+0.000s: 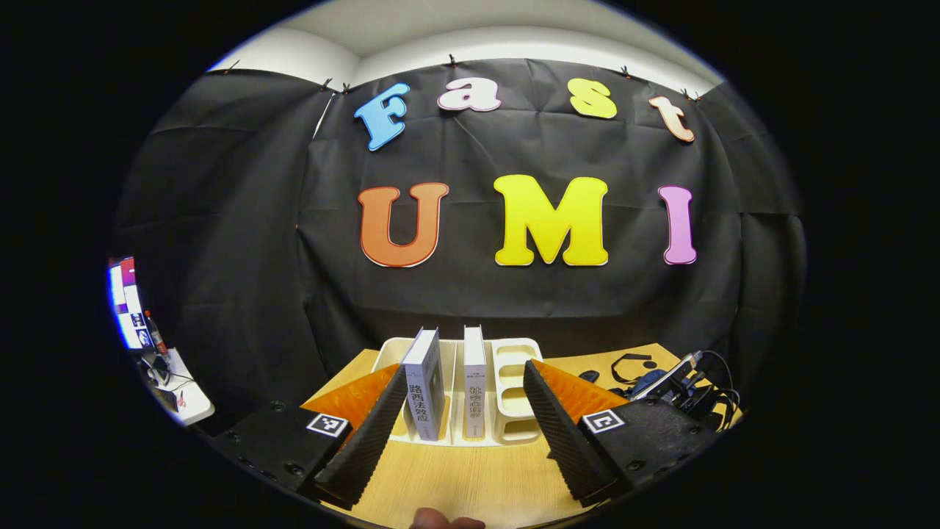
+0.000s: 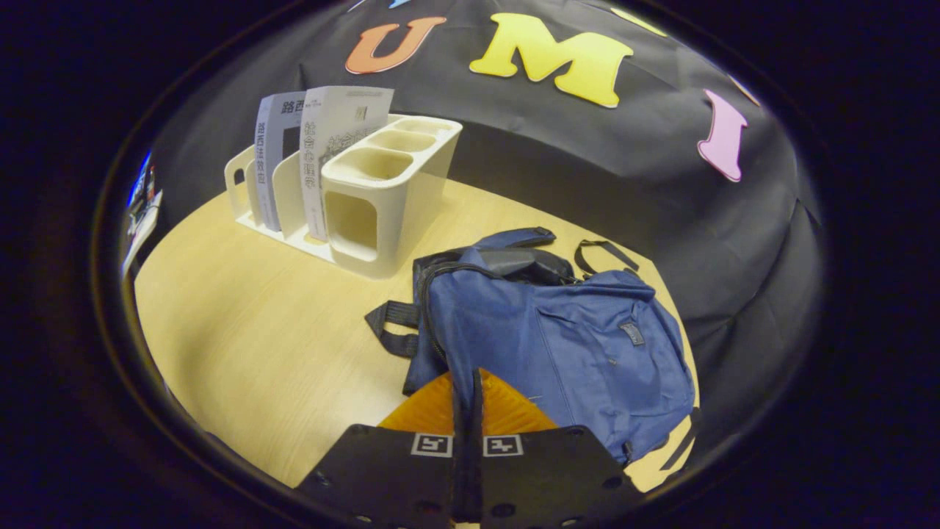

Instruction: Open the schoolbag, grab two books from the bookshelf and put them into the schoolbag.

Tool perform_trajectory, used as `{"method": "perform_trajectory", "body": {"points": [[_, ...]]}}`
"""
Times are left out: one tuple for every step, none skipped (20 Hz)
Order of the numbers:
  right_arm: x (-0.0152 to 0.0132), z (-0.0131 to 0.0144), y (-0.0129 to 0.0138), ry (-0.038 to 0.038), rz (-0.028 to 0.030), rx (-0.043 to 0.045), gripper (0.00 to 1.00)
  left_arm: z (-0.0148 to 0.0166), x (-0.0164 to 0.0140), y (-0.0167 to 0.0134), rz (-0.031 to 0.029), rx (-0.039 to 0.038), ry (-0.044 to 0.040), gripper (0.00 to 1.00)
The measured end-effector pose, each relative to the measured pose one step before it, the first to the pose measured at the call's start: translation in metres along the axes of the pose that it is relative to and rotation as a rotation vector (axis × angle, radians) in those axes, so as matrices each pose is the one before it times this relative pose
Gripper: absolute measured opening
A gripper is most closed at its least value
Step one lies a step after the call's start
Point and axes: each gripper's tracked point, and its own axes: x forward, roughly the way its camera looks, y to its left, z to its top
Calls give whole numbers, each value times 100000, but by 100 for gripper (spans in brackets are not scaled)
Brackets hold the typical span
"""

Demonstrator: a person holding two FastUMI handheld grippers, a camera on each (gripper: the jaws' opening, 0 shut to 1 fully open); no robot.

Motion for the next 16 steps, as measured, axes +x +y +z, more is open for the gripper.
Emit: {"method": "perform_trajectory", "body": {"points": [[-344,419,-290,-378,1102,1062,0,-82,211,19,162,-290,248,99],[-585,478,-521,-511,742,517,0,-2,285,165,400,-115,152,99],[-614,634,-626,-923,134,418,0,-101,389,139,333,-15,553,99],[-650,644,-787,-1106,-374,442,0,-81,324,116,145,-225,553,99],[-773,861,-899,-1801,-676,46,0,115,434,211,312,-280,220,99],[-676,666,-1090,-1876,-1080,-499,0,122,575,313,672,-345,3,100],[-711,759,-1201,-1827,-1394,-468,0,232,554,311,13,-692,295,100],[-696,659,-1185,-1650,-1081,-241,0,141,591,40,-172,-605,616,100],[-594,636,-1281,-1108,-998,239,0,421,650,-1,-226,-335,126,100],[-498,361,-1185,-1008,-843,387,0,481,626,-46,-588,-268,49,100],[-398,507,-1310,-820,-1293,283,0,554,722,-241,-958,166,-244,100],[-366,451,-1321,-979,-1160,285,3,496,638,-63,-966,254,123,100],[-253,537,-1261,-915,-1123,29,0,486,846,-270,-1113,526,452,100],[-344,461,-1200,-897,-757,-147,0,433,782,-174,-734,704,500,100],[-156,486,-1182,-741,-734,46,0,356,876,-346,-1150,578,1388,100],[-83,368,-1161,-695,-803,287,0,196,904,-391,-1151,180,1317,99]]}}
